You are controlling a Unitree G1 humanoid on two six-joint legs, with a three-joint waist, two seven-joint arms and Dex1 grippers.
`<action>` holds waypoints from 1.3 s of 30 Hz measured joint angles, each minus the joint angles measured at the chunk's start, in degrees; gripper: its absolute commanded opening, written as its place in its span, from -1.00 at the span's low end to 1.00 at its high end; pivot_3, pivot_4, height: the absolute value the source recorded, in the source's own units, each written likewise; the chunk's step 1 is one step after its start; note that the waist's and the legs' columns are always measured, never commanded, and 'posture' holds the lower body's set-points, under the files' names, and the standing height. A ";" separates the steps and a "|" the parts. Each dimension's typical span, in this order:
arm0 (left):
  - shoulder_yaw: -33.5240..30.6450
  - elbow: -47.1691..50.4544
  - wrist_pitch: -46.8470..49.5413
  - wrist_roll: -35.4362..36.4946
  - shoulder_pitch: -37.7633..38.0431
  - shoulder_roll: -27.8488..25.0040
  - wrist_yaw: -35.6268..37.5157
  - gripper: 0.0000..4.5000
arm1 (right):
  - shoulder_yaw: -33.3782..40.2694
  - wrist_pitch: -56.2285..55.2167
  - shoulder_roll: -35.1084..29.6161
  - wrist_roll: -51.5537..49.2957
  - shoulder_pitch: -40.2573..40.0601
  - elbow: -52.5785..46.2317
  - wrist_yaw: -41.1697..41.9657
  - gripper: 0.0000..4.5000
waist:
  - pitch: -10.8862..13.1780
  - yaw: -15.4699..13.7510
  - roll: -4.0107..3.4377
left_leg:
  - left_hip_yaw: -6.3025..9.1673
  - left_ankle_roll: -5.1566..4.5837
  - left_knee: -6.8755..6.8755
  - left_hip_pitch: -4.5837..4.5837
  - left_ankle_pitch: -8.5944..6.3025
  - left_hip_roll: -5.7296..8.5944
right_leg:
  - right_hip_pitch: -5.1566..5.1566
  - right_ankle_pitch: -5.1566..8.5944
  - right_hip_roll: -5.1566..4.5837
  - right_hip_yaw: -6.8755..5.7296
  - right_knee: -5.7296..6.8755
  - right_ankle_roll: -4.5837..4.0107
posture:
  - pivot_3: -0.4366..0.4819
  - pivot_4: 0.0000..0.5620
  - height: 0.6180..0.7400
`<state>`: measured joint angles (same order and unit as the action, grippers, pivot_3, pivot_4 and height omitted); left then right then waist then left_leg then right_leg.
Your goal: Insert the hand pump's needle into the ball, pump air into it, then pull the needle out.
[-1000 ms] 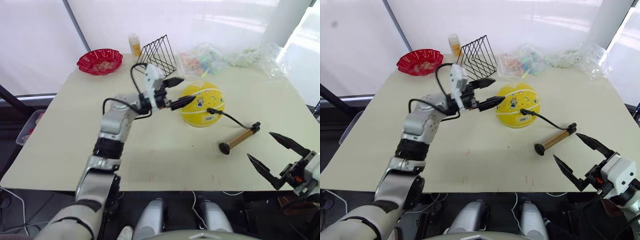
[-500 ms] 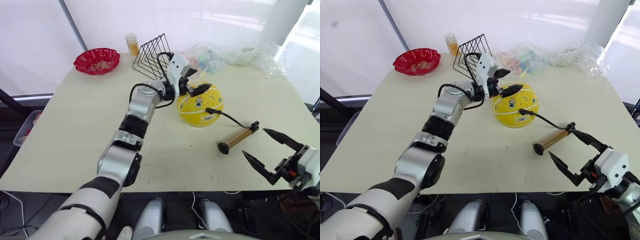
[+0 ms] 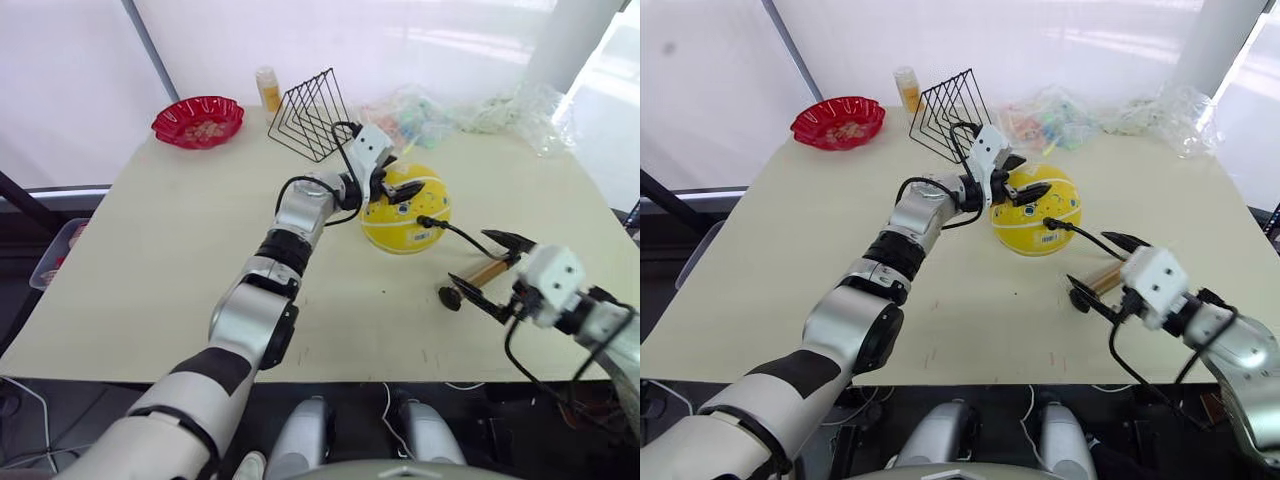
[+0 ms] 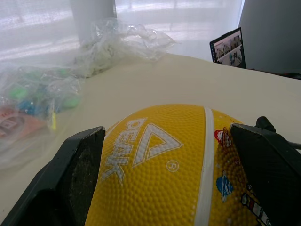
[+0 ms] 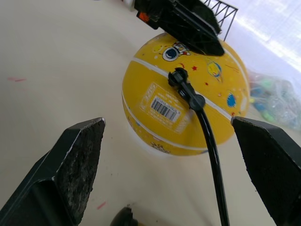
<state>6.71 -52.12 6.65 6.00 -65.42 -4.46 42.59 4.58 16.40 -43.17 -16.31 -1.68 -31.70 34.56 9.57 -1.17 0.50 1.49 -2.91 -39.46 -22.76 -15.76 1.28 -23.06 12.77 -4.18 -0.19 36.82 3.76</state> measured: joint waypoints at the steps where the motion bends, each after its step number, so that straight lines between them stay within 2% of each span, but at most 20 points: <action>1: -0.02 -0.20 -0.15 -0.01 -0.07 0.22 -0.04 1.00 | -0.74 1.07 -0.46 0.81 1.09 -0.07 0.03 1.00 | -0.01 -0.15 0.01 | 0.01 0.00 0.00 -0.01 0.00 0.03 | 0.00 0.00 -0.02 0.00 -0.01 0.00 | -0.05 -0.47 0.95; 4: -0.22 -0.49 -0.45 -0.02 -0.06 0.38 -0.08 1.00 | -2.82 2.82 -1.11 3.00 3.70 0.22 0.26 0.63 | -0.02 -0.17 0.07 | -0.04 0.00 0.00 -0.03 0.00 0.05 | -0.01 0.00 -0.03 0.02 -0.03 0.01 | -0.05 -0.47 0.95; 5: -0.61 -0.63 -0.44 -0.02 -0.04 0.32 -0.26 1.00 | -5.00 3.56 -1.73 4.93 7.24 1.31 0.60 0.45 | -0.02 0.08 0.07 | -0.04 0.00 -0.01 -0.02 0.00 0.06 | 0.00 -0.03 -0.05 0.03 -0.03 0.05 | -0.05 -0.47 0.95; 6: -0.69 -0.77 -0.39 -0.04 -0.10 0.74 -0.58 1.00 | -6.42 3.79 -2.24 6.91 10.72 2.38 0.99 0.17 | -0.02 0.29 0.07 | -0.05 -0.01 -0.04 -0.01 0.00 0.08 | 0.00 -0.04 -0.06 0.05 -0.02 0.08 | -0.05 -0.47 0.95; 7: -0.70 -0.83 -0.35 -0.06 -0.09 0.88 -0.71 1.00 | -6.78 3.83 -2.38 7.75 12.25 2.81 1.12 0.07 | -0.03 0.15 0.08 | 0.00 -0.01 -0.05 0.01 0.00 0.08 | 0.03 -0.04 -0.05 0.01 -0.01 0.08 | -0.05 -0.47 0.95; 15: -1.69 -0.84 0.10 -0.06 0.09 1.52 -1.44 1.00 | -15.39 2.86 -2.63 18.61 22.37 10.38 3.26 0.07 | -0.04 0.09 0.12 | 0.08 0.00 -0.07 -0.02 0.01 0.11 | 0.07 -0.05 -0.08 -0.07 -0.03 0.08 | -0.05 -0.47 0.95; 27: -1.86 -0.83 0.27 -0.06 0.10 2.15 -1.73 1.00 | -17.65 1.12 -1.44 24.80 24.65 12.78 5.35 0.07 | -0.04 0.13 0.12 | 0.09 0.04 -0.07 -0.02 0.03 0.12 | 0.07 -0.05 -0.09 -0.09 -0.02 0.08 | -0.05 -0.47 0.95; 31: -1.95 -0.83 0.29 -0.07 0.12 2.25 -1.75 1.00 | -17.68 0.74 -0.54 25.84 24.66 13.21 5.44 -0.43 | -0.04 0.16 0.12 | 0.11 0.04 -0.07 -0.02 0.04 0.12 | 0.07 -0.05 -0.09 -0.09 -0.01 0.08 | -0.05 -0.47 0.95; 33: -2.08 -0.83 0.29 -0.09 0.21 2.20 -1.85 1.00 | -17.56 0.59 -0.39 26.77 24.98 13.95 5.33 -0.88 | -0.05 0.17 0.12 | 0.11 0.05 -0.07 -0.01 0.04 0.12 | 0.07 -0.05 -0.09 -0.09 -0.01 0.08 | -0.05 -0.47 0.95; 34: -2.15 -0.83 0.30 -0.09 0.31 2.17 -1.82 1.00 | -17.58 0.42 -0.22 26.95 24.98 14.10 5.40 -0.97 | -0.04 0.17 0.12 | 0.11 0.05 -0.07 -0.01 0.04 0.12 | 0.07 -0.05 -0.09 -0.09 -0.01 0.08 | -0.05 -0.47 0.95; 39: -2.21 -0.81 0.24 -0.16 0.41 2.09 -1.87 1.00 | -17.48 -0.17 0.44 27.68 24.98 14.43 5.50 -0.97 | -0.05 0.22 0.12 | 0.12 0.07 -0.07 0.00 0.05 0.12 | 0.07 -0.05 -0.09 -0.10 -0.01 0.08 | -0.05 -0.47 0.95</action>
<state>4.49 -52.93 6.89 5.84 -65.01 -2.38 40.72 -12.90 16.24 -42.73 11.36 23.29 -17.27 40.06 9.53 -0.95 0.61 1.61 -2.84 -39.53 -22.77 -15.71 1.40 -22.99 12.72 -4.27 -0.28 36.82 3.84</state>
